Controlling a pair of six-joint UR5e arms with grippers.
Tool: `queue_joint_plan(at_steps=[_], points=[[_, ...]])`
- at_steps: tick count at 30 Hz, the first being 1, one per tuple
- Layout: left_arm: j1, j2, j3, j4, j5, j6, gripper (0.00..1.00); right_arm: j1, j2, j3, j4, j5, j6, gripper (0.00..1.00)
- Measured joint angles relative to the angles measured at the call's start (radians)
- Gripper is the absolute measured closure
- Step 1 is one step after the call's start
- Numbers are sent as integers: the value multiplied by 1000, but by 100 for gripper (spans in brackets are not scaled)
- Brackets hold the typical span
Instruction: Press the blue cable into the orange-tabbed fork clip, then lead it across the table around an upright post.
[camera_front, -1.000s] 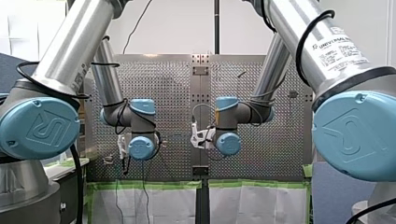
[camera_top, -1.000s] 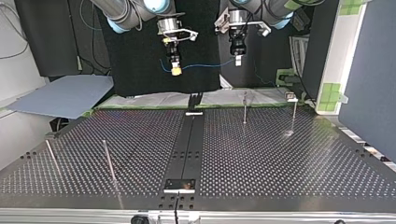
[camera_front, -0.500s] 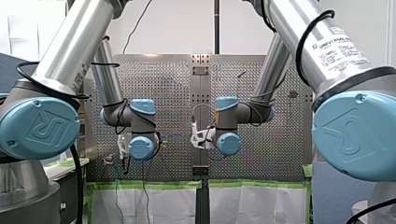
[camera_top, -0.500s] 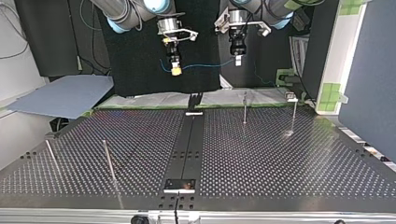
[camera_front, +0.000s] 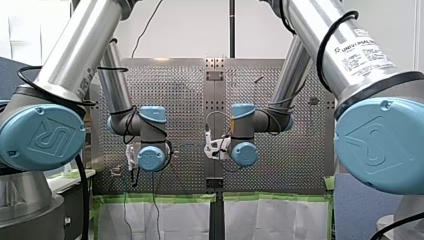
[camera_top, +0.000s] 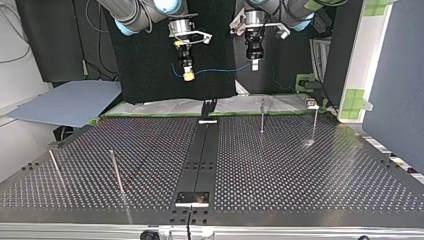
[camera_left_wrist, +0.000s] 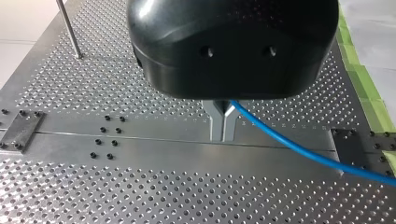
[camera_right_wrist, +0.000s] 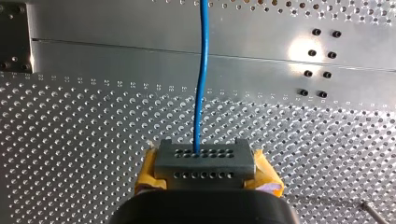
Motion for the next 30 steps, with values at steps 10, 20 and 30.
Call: queue_joint_plan(at_steps=[10,20,30], points=[[0,0,0,0,1,0,100,1,0,0,0,0,0,100],[0,0,0,0,1,0,100,1,0,0,0,0,0,100],[20,29,-29,-36,38,37,100,28,28,-14,28,28,-14,100]])
